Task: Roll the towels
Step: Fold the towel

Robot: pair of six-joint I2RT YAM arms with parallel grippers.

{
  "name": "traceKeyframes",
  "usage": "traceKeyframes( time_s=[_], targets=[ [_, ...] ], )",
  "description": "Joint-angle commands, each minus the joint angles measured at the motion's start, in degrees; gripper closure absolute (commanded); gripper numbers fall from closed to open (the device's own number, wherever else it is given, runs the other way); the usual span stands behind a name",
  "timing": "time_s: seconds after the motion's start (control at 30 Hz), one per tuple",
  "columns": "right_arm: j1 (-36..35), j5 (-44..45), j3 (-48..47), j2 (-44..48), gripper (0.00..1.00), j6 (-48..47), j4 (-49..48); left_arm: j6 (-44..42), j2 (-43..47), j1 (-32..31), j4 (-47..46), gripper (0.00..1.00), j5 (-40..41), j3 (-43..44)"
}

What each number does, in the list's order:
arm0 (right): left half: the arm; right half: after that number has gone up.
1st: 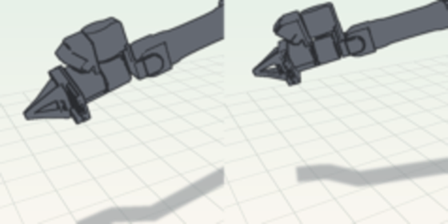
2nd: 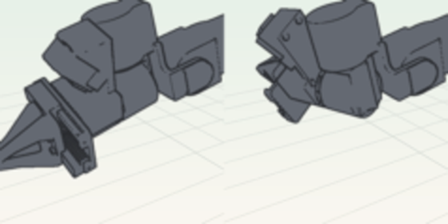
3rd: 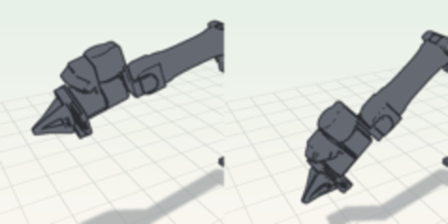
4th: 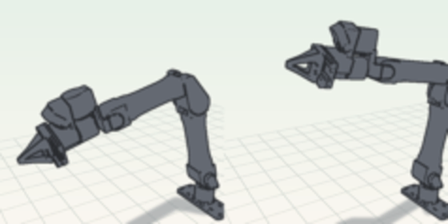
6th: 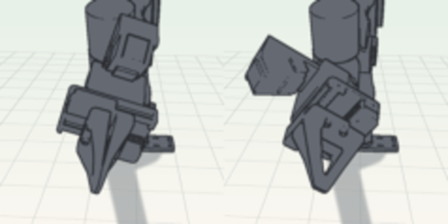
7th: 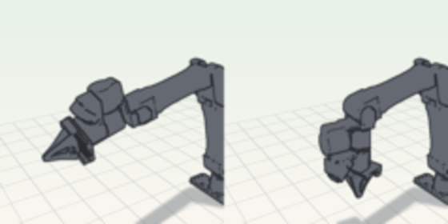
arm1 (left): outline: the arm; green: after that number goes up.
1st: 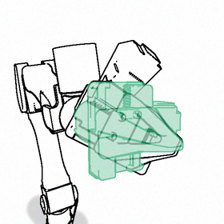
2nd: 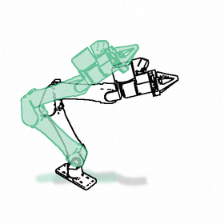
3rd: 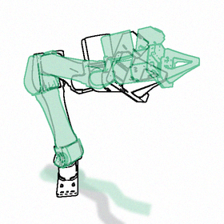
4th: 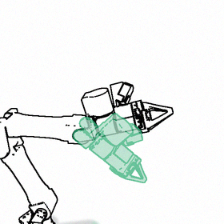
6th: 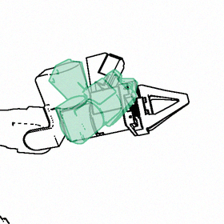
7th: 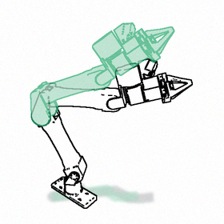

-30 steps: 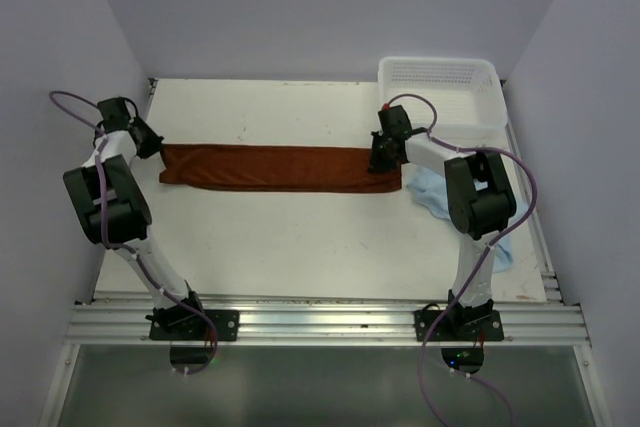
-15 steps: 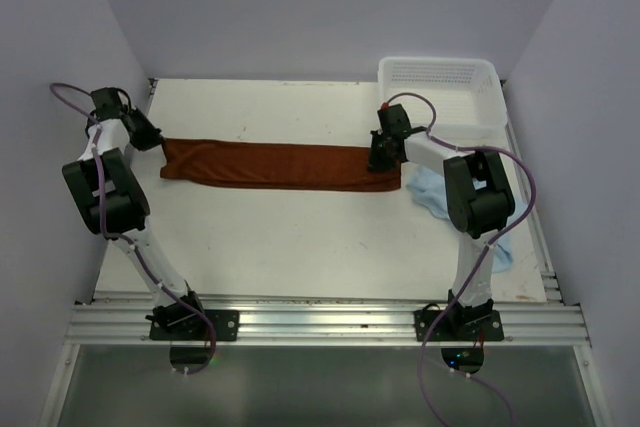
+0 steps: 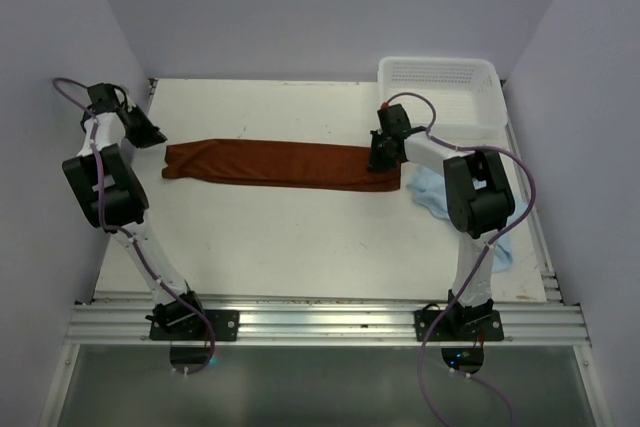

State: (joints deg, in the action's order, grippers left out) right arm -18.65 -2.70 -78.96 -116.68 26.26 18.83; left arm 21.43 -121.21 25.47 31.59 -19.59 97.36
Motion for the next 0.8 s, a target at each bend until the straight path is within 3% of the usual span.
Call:
traceKeyframes(
  time_s=[0.0, 0.2, 0.4, 0.6, 0.77],
  targets=[
    [0.20, 3.67, 1.09, -4.78, 1.00, -2.09, 2.88, -1.83, -1.48, 1.15, 2.59, 0.88, -2.55, 4.76],
    [0.11, 3.58, 1.09, -4.87, 1.00, -2.09, 2.62, -3.41, -1.32, 1.24, 2.78, 0.83, -3.52, 4.77],
    [0.11, 2.96, 1.09, -2.77, 0.98, -2.35, 3.14, -3.85, 8.08, 0.37, -6.80, 0.76, -3.88, -7.97],
    [0.55, 2.96, 1.35, 5.22, 0.80, -1.48, 4.81, -5.61, 18.89, -5.78, -9.71, 0.72, 1.39, -14.65],
    [3.09, 2.52, 3.02, 11.29, 0.63, 0.37, 6.39, -7.63, 27.07, -12.02, -9.53, 0.68, 11.14, -17.90]
  ],
)
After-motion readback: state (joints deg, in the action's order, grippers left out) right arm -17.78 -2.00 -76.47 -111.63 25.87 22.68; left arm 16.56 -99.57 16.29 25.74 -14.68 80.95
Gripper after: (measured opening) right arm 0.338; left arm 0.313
